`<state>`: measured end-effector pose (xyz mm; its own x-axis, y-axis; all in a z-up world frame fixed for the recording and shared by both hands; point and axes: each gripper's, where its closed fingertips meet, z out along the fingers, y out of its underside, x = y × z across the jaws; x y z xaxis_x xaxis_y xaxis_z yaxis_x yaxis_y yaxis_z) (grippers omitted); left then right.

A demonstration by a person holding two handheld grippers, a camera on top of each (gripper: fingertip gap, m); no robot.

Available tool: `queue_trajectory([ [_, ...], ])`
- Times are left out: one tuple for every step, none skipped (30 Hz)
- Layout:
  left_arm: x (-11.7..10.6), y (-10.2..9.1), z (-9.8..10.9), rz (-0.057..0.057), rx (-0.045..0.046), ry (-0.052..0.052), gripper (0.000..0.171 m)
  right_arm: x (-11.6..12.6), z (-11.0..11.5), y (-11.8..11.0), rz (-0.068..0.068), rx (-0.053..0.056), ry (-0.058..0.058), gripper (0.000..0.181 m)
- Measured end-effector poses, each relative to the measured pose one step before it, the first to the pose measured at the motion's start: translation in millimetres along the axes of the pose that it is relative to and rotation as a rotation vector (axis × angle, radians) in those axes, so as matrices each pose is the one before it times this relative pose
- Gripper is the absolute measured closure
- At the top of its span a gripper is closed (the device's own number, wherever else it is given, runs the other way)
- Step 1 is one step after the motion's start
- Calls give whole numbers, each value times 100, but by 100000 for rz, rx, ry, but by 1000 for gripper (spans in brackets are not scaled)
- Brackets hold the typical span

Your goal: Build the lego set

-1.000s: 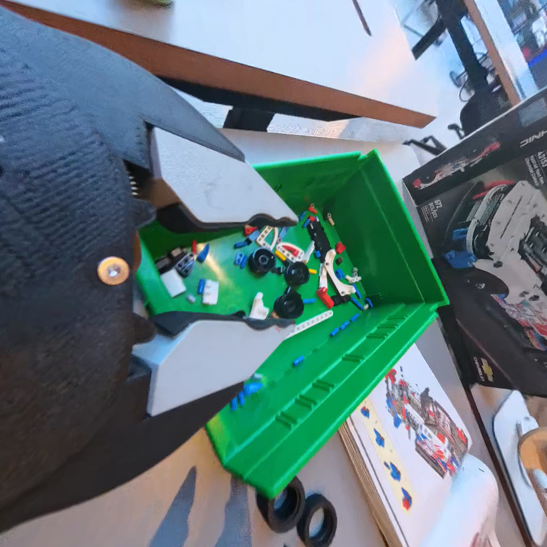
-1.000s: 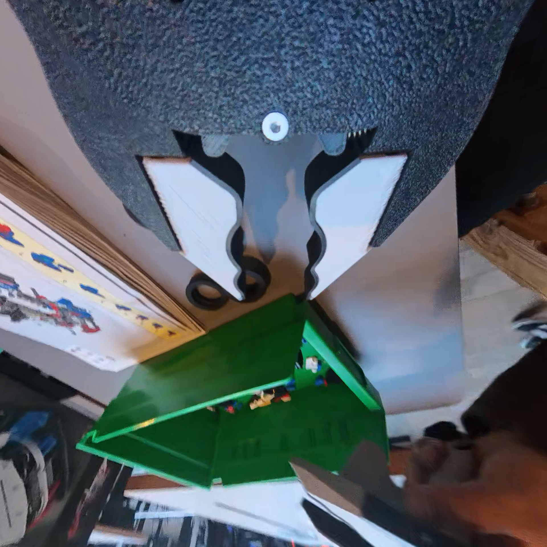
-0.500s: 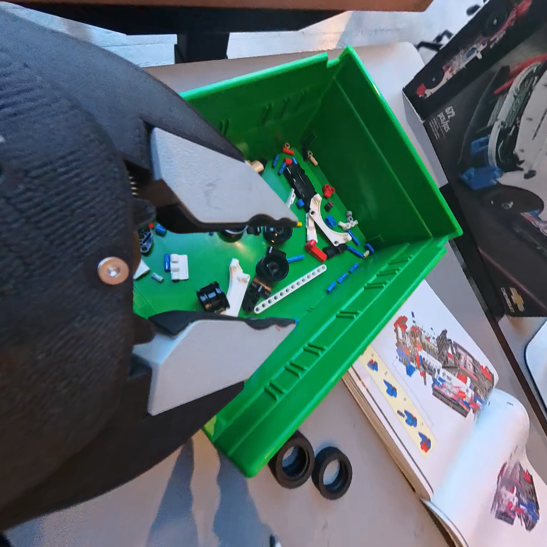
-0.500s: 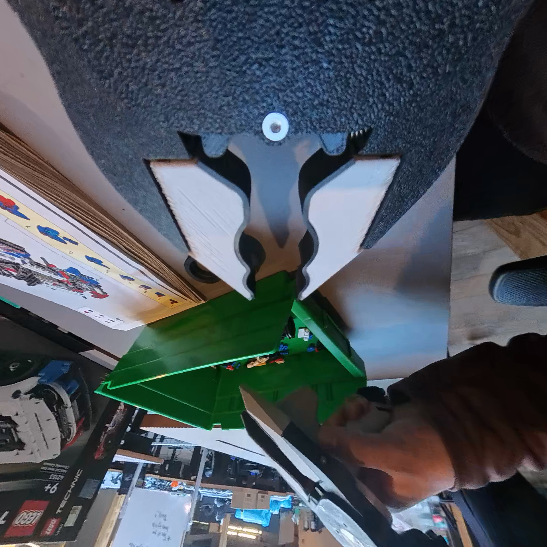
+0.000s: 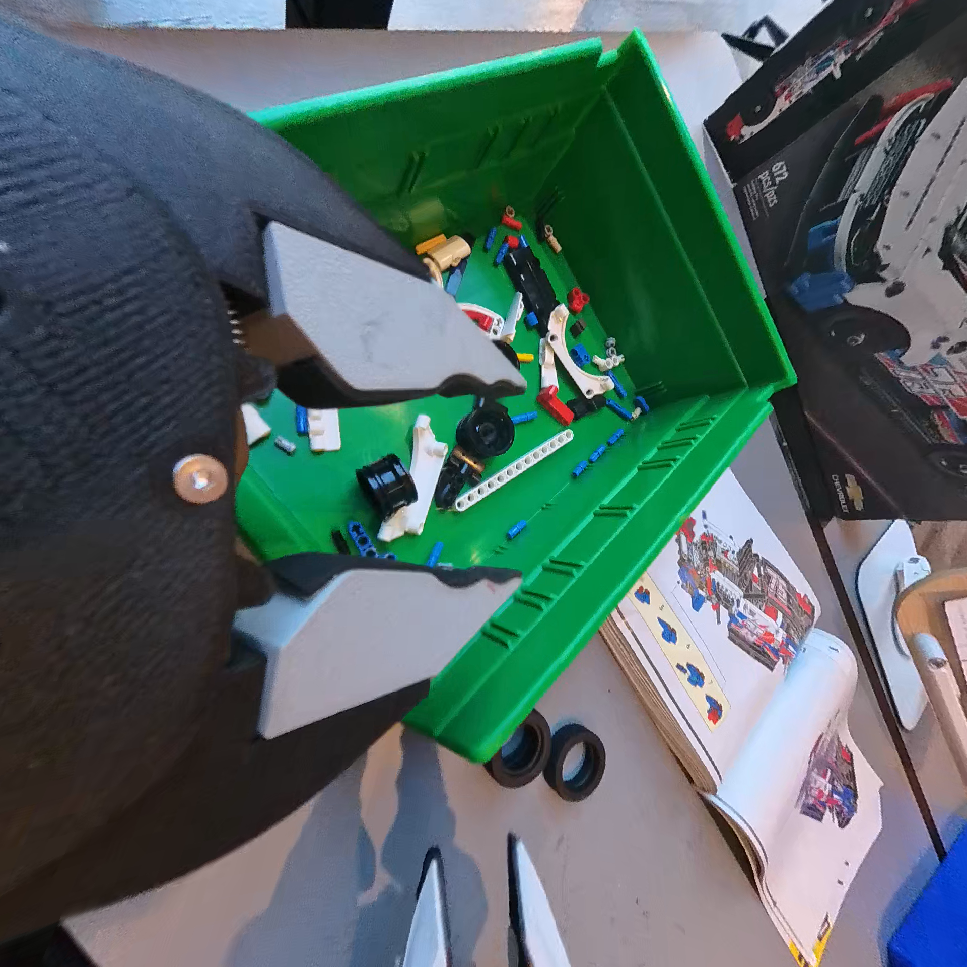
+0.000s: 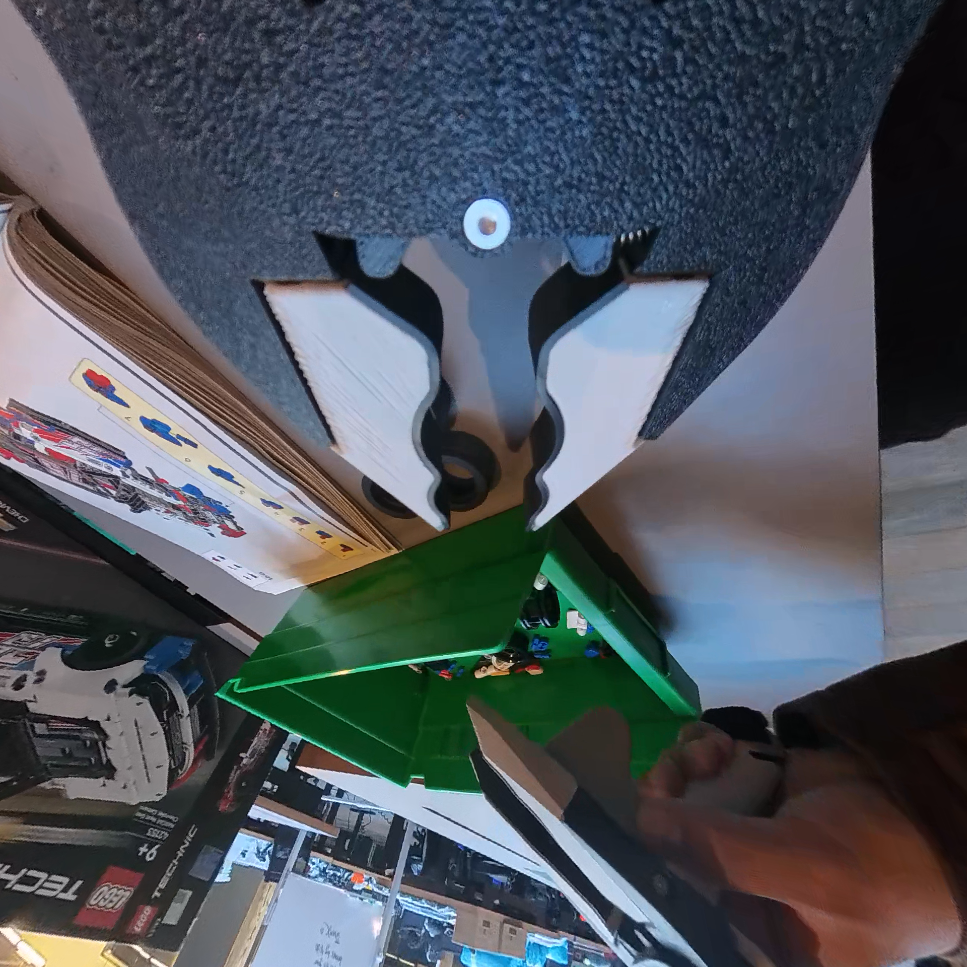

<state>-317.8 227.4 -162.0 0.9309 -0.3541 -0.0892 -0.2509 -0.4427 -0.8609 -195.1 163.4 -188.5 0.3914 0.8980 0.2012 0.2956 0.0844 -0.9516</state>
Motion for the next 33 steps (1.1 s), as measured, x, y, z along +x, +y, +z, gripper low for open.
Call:
queue_trajectory([
  [-388, 175, 130, 557, -587, -1092, 109, -86, 88, 83, -261, -733, -518, 154],
  [-386, 217, 193, 8, -1146, -723, 109, -37, 174, 182, 163, -1472, -360, 154],
  [-311, 175, 221, -515, -1210, -163, 109, -55, 253, 133, 710, -1387, -864, 155],
  [-240, 126, 239, -202, -1140, 358, 109, -176, 283, -98, 1519, -75, -1951, 155],
  [-368, 24, 219, 32, -841, -316, 108, -239, 347, -355, 1805, 1422, -2799, 155],
  [-455, -43, 220, 112, -848, -538, 109, -186, 434, -431, 2294, 1837, -2876, 155],
  [-400, -92, 224, -25, -1188, 242, 108, -116, 505, -324, 2128, 1243, -2705, 155],
  [-396, -220, 248, -223, -869, 733, 109, -8, 525, -268, 2041, 889, -2136, 155],
  [-426, -366, 266, -197, -403, 687, 109, 0, 423, -292, 1987, 1223, -2052, 155],
  [-515, -459, 309, 38, -319, 108, 108, -21, 309, -324, 1360, 1618, -1720, 155],
  [-567, -470, 315, 568, -499, -498, 108, -86, 217, -255, 908, 1357, -1528, 155],
  [-521, -440, 375, 644, -551, -515, 108, -130, 151, -213, 914, 1282, -1528, 156],
  [-443, -339, 452, 335, -1087, -264, 108, -209, 99, -197, 969, 1386, -2098, 156],
  [-474, -134, 524, -105, -2242, -473, 109, -137, 33, -206, 1015, 1520, -1831, 156],
  [-396, 83, 547, -924, -3367, -281, 109, 30, -28, -201, 1215, 1522, -919, 156],
  [-190, 203, 396, -1506, -3770, 554, 110, 62, -80, -131, 1359, 1152, -727, 156],
  [-43, 245, 166, -1897, -3418, 713, 110, 90, -147, -141, 1207, 1200, -326, 152],
  [122, 123, -8, -1141, -2106, 992, 109, 50, -258, -191, 823, 1752, -147, 148],
  [83, 30, -56, -110, -945, -3, 109, -47, -392, -157, 738, 1502, -380, 148],
  [-51, 41, -29, 256, -969, -1123, 109, -26, -416, -61, 921, 811, -245, 148],
  [-50, 111, -46, 588, -1611, -1023, 109, 64, -395, 18, 1112, 167, 301, 148],
  [-91, 26, -137, 991, -1087, -942, 109, 52, -433, 60, 1078, -54, 293, 148],
  [-383, -163, -263, 1502, 333, -2209, 109, 20, -453, 17, 651, 248, 219, 148],
  [-593, -277, -386, 1864, 1236, -2932, 109, 69, -446, -24, 178, 502, 676, 148],
  [-525, -297, -437, 2725, 1373, -1672, 110, 95, -366, -11, -81, 358, 771, 148],
  [-694, -343, -326, 3187, 1496, -1983, 111, -11, -284, 53, 91, -249, -7, 148],
  [-945, -293, -114, 3000, 360, -2975, 115, -140, -236, 128, -100, -705, -623, 147],
  [-970, -57, 121, 2864, -2356, -2863, 118, -118, -220, 100, -565, -583, -228, 148],
  [-975, 57, 296, 2993, -3472, -2864, 121, 34, -247, 65, -480, -330, 694, 147],
  [-945, 241, 403, 2834, -3500, -2813, 127, 170, -287, 62, -367, -238, 1492, 148],
  [-538, 660, 475, 2226, -5346, -476, 130, 262, -333, 42, -492, -130, 2056, 148],
  [-55, 958, 510, 1237, -6768, 2139, 127, 315, -352, 32, -459, 23, 2348, 148],
  [244, 962, 593, 300, -5993, 3618, 122, 281, -320, 11, -455, 88, 2111, 148],
])
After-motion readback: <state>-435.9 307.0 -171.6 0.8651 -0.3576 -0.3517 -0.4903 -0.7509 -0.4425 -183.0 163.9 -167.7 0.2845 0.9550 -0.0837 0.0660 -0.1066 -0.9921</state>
